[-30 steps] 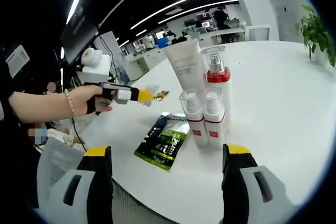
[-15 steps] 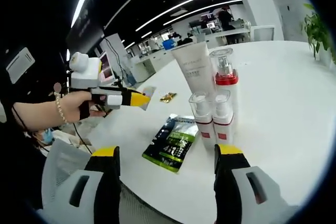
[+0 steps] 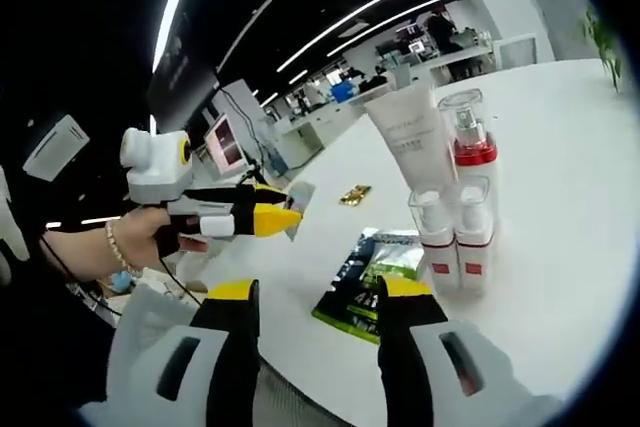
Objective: Arrange the skincare products in the storage area until every visible bottle or jar stands upright without overlapping.
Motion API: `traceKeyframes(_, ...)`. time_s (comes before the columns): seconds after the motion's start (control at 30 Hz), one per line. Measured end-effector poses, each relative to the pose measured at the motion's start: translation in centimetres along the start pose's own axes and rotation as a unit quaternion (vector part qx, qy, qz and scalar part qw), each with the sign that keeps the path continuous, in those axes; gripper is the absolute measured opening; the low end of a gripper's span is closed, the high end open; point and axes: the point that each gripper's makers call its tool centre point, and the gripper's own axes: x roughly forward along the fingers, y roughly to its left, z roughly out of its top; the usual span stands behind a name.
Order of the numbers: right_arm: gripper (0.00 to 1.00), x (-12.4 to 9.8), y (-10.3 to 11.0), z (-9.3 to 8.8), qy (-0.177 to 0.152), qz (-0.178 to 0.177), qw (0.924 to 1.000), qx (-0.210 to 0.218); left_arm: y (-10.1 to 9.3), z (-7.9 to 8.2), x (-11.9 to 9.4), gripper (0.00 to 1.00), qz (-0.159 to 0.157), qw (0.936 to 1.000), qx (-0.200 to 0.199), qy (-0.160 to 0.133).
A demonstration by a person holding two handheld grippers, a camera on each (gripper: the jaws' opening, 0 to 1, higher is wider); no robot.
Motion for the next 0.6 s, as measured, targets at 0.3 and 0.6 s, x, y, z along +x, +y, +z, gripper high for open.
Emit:
traceKeyframes(0.3,0.40,1.7,1.7,1.5,-0.012,0.033,0.9994,0.009,-1.1,-0.4,-1.5,0.40,-0.010,0.9998,0.017,-0.003)
traceKeyframes(0.6,0.32,3.1,2.3,2.4,-0.021,0.053,0.9975,0.041,-3.4,-0.4,-2.5,0.40,-0.039,0.9976,0.057,-0.008)
